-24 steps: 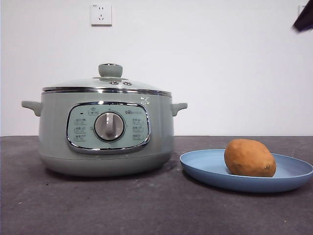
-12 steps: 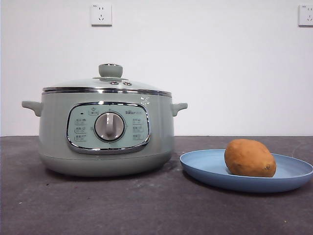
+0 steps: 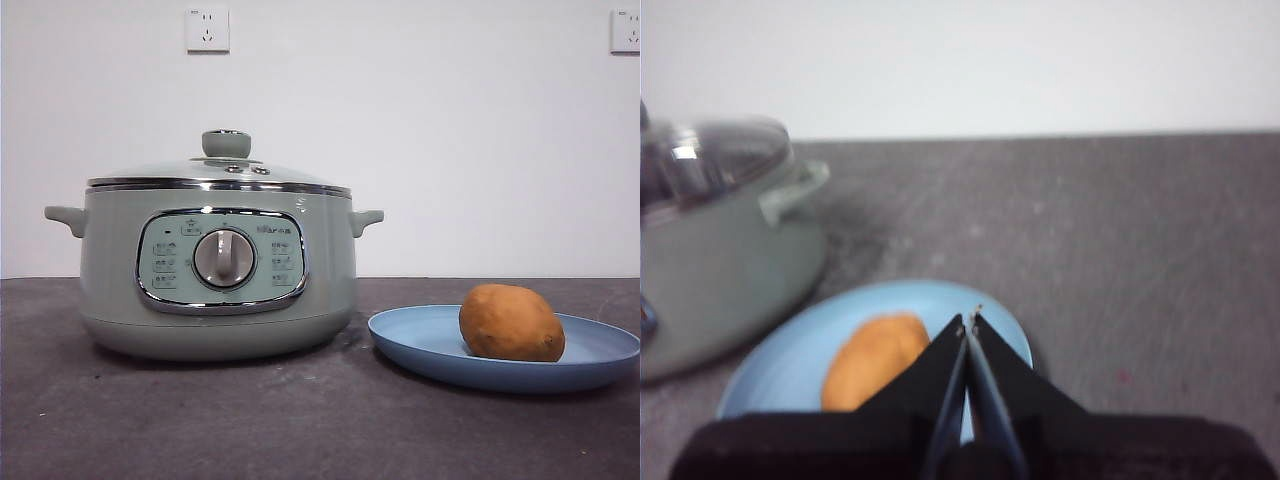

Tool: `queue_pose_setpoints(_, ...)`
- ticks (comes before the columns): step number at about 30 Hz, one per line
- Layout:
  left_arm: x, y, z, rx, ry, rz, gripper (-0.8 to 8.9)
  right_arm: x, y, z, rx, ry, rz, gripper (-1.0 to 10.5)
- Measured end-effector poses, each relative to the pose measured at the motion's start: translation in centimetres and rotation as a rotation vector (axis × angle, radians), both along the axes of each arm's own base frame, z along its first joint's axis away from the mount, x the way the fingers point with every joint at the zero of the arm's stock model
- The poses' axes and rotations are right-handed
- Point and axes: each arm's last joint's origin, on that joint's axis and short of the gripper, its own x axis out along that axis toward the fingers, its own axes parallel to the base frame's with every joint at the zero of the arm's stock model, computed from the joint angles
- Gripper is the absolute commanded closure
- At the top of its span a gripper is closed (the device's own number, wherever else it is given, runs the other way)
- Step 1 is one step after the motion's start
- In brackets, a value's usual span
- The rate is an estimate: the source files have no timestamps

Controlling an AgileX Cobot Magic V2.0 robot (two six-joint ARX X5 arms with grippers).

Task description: Take the potato out from the steamer,put the potato on the plate,close the lid

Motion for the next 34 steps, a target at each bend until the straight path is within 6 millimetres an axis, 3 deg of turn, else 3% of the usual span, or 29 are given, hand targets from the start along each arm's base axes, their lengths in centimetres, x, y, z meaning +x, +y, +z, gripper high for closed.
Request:
queue_pose_setpoints(4,0.0,0.0,0.0,0.0,0.0,0.0,8.17,0.1,0.0,-1.3,0.004,0.021,-0.001,9.5)
queue_pose_setpoints(13,0.0,0.0,0.0,0.0,0.0,0.0,8.17,0.2,-0.1,-2.0,0.003,0.054,-0.027,9.5)
queue_pose_setpoints(34,0.0,0.0,0.0,0.0,0.0,0.0,8.17,0.2,-0.1,-2.1,0.026,0.07,-0.031,9.5)
